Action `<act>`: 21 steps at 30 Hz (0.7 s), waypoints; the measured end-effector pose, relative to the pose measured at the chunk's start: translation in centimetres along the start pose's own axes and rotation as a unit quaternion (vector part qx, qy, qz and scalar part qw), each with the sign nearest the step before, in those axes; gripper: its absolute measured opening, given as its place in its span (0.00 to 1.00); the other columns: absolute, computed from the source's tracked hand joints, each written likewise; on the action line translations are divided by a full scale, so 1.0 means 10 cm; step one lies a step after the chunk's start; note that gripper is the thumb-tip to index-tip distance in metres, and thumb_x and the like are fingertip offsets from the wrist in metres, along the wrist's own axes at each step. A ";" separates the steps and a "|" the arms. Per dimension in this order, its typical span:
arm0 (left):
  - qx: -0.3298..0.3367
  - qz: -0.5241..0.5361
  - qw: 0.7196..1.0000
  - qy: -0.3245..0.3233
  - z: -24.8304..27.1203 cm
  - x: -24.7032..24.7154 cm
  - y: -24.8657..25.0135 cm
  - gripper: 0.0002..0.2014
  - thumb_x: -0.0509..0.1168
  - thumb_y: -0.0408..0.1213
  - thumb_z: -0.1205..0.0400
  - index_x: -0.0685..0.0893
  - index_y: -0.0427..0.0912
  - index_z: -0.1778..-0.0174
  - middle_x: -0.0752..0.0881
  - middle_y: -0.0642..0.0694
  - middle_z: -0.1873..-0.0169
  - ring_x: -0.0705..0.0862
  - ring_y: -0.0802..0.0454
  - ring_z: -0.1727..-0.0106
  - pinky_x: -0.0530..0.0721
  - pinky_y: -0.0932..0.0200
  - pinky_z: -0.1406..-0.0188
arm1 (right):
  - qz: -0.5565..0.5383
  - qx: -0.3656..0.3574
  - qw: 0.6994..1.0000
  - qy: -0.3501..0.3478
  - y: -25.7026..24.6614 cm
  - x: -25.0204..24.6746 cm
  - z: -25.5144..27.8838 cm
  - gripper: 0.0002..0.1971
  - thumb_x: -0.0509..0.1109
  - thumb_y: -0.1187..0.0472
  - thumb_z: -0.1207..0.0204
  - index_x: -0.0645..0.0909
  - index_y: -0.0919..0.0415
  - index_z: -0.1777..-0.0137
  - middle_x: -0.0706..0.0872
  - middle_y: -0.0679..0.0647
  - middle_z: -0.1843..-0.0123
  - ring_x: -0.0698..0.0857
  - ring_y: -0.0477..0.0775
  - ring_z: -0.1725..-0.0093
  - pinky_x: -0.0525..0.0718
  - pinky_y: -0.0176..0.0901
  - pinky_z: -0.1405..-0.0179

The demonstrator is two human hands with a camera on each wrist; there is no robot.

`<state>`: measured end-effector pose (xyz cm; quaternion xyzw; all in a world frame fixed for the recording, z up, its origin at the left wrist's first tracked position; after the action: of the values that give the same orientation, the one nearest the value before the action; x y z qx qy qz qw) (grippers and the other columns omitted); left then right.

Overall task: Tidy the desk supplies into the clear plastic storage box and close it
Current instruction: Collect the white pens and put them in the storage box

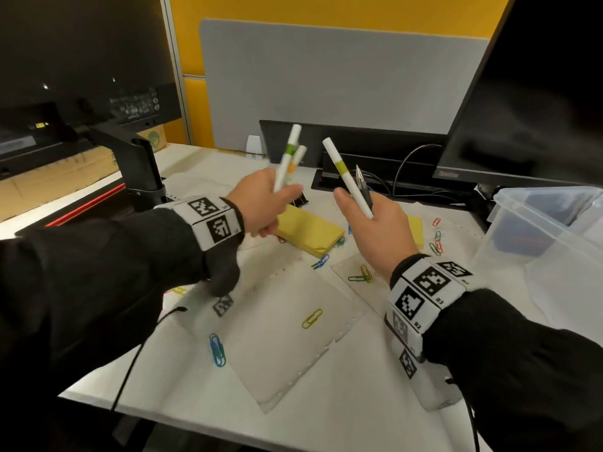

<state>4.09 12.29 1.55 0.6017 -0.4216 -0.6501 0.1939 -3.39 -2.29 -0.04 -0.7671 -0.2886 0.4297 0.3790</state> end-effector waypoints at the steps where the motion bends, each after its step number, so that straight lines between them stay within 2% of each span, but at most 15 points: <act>1: 0.003 0.027 0.999 -0.038 0.07 0.07 0.09 0.12 0.61 0.46 0.18 0.74 0.40 0.51 0.73 0.48 0.75 0.71 0.57 0.87 0.71 0.66 0.89 | -0.026 -0.003 1.000 -0.008 -0.02 0.01 0.01 0.18 0.66 0.44 0.25 0.73 0.56 0.70 0.71 0.45 0.75 0.70 0.43 0.76 0.68 0.33 0.74; 3: 0.012 0.070 0.991 -0.115 0.19 0.24 0.23 0.07 0.65 0.38 0.20 0.79 0.38 0.51 0.70 0.47 0.79 0.66 0.56 0.87 0.66 0.68 0.87 | -0.076 0.003 0.997 -0.020 -0.06 0.04 0.01 0.16 0.69 0.44 0.27 0.78 0.54 0.70 0.75 0.43 0.80 0.73 0.38 0.80 0.69 0.30 0.76; 5: 0.008 0.111 0.981 -0.160 0.27 0.43 0.30 0.11 0.64 0.25 0.23 0.80 0.30 0.45 0.67 0.45 0.83 0.63 0.55 0.89 0.62 0.70 0.87 | -0.105 0.013 0.994 -0.017 -0.07 0.05 0.02 0.17 0.71 0.47 0.28 0.76 0.51 0.75 0.77 0.42 0.84 0.75 0.36 0.82 0.71 0.28 0.77; 6: 0.002 0.117 0.979 -0.168 0.29 0.51 0.30 0.13 0.64 0.22 0.25 0.79 0.26 0.45 0.67 0.45 0.85 0.63 0.55 0.89 0.62 0.69 0.87 | -0.107 0.018 0.994 -0.009 -0.06 0.04 0.02 0.17 0.72 0.49 0.29 0.75 0.52 0.77 0.77 0.43 0.84 0.75 0.37 0.80 0.73 0.31 0.76; 8: 0.007 0.086 0.981 -0.172 0.32 0.59 0.28 0.12 0.67 0.21 0.29 0.81 0.23 0.50 0.70 0.46 0.88 0.67 0.53 0.89 0.67 0.68 0.86 | -0.084 0.022 0.996 0.009 -0.05 0.04 0.01 0.18 0.73 0.56 0.30 0.73 0.55 0.78 0.75 0.46 0.81 0.75 0.45 0.77 0.75 0.39 0.72; 9: 0.021 0.064 0.981 -0.184 0.34 0.61 0.28 0.09 0.69 0.22 0.30 0.82 0.25 0.55 0.74 0.45 0.87 0.71 0.52 0.88 0.72 0.65 0.84 | -0.065 0.020 0.998 0.016 -0.04 0.04 0.01 0.18 0.72 0.59 0.31 0.71 0.54 0.79 0.74 0.46 0.81 0.74 0.45 0.78 0.74 0.39 0.73; 11: 0.054 0.037 0.974 -0.218 0.35 0.62 0.30 0.09 0.73 0.25 0.31 0.83 0.26 0.59 0.84 0.40 0.77 0.82 0.47 0.78 0.85 0.55 0.73 | -0.034 0.005 0.999 0.035 -0.04 0.01 0.01 0.20 0.70 0.61 0.31 0.68 0.52 0.81 0.72 0.45 0.84 0.72 0.42 0.80 0.71 0.36 0.75; 12: 0.065 0.023 0.970 -0.232 0.35 0.61 0.32 0.12 0.75 0.27 0.31 0.84 0.26 0.55 0.88 0.37 0.69 0.87 0.43 0.69 0.89 0.51 0.62 | -0.018 -0.006 0.999 0.043 -0.05 0.00 0.00 0.20 0.69 0.61 0.30 0.67 0.53 0.80 0.71 0.46 0.83 0.71 0.43 0.80 0.69 0.36 0.76; 14: 0.079 -0.019 0.963 -0.256 0.31 0.55 0.36 0.19 0.77 0.36 0.31 0.85 0.34 0.45 0.90 0.39 0.52 0.88 0.44 0.50 0.87 0.51 0.44 | 0.016 -0.019 0.998 0.051 -0.05 -0.02 0.00 0.19 0.68 0.59 0.28 0.67 0.54 0.79 0.71 0.48 0.80 0.71 0.45 0.78 0.69 0.37 0.77; 15: 0.083 -0.051 0.956 -0.278 0.28 0.50 0.38 0.21 0.77 0.40 0.31 0.85 0.39 0.43 0.89 0.43 0.48 0.86 0.48 0.46 0.85 0.53 0.40 | 0.030 -0.021 0.998 0.045 -0.05 -0.01 -0.01 0.18 0.67 0.58 0.27 0.68 0.54 0.78 0.72 0.48 0.78 0.71 0.46 0.77 0.69 0.38 0.76; 17: 0.061 -0.149 0.930 -0.330 0.18 0.36 0.36 0.21 0.76 0.45 0.31 0.85 0.44 0.43 0.88 0.51 0.49 0.84 0.58 0.49 0.83 0.57 0.41 | 0.063 -0.013 0.998 0.015 -0.02 0.02 -0.01 0.17 0.65 0.56 0.27 0.68 0.53 0.76 0.73 0.49 0.77 0.73 0.47 0.75 0.69 0.40 0.76; 19: 0.009 -0.229 0.906 -0.355 0.02 0.20 0.26 0.17 0.76 0.44 0.30 0.86 0.46 0.46 0.87 0.56 0.53 0.82 0.64 0.53 0.83 0.63 0.49 | 0.096 0.003 0.995 -0.002 0.01 0.04 -0.03 0.18 0.64 0.54 0.25 0.66 0.53 0.75 0.72 0.49 0.76 0.72 0.47 0.75 0.67 0.40 0.77; 20: -0.009 -0.240 0.910 -0.339 -0.10 0.10 0.21 0.13 0.75 0.41 0.28 0.87 0.47 0.48 0.87 0.54 0.53 0.83 0.62 0.53 0.82 0.64 0.55 | 0.100 0.013 0.995 -0.001 0.02 0.03 -0.05 0.18 0.63 0.54 0.25 0.66 0.54 0.75 0.72 0.49 0.75 0.71 0.47 0.75 0.67 0.40 0.77; 21: -0.029 -0.237 0.925 -0.296 -0.23 0.01 0.13 0.10 0.73 0.38 0.26 0.87 0.46 0.50 0.88 0.52 0.54 0.84 0.60 0.55 0.82 0.65 0.60 | 0.102 0.024 0.994 0.000 0.04 0.02 -0.07 0.17 0.62 0.54 0.24 0.66 0.54 0.74 0.71 0.49 0.75 0.70 0.48 0.75 0.67 0.40 0.77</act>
<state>5.88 10.76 2.73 0.4588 -0.2857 -0.8373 -0.0825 -2.67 -2.57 -0.20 -0.7834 -0.1983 0.4727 0.3514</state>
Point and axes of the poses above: each hand's wrist, its own z-axis away from the middle knuckle, its own x-axis out of the palm, y = z × x, the point moved 2 cm from there along -z, towards the middle knuckle
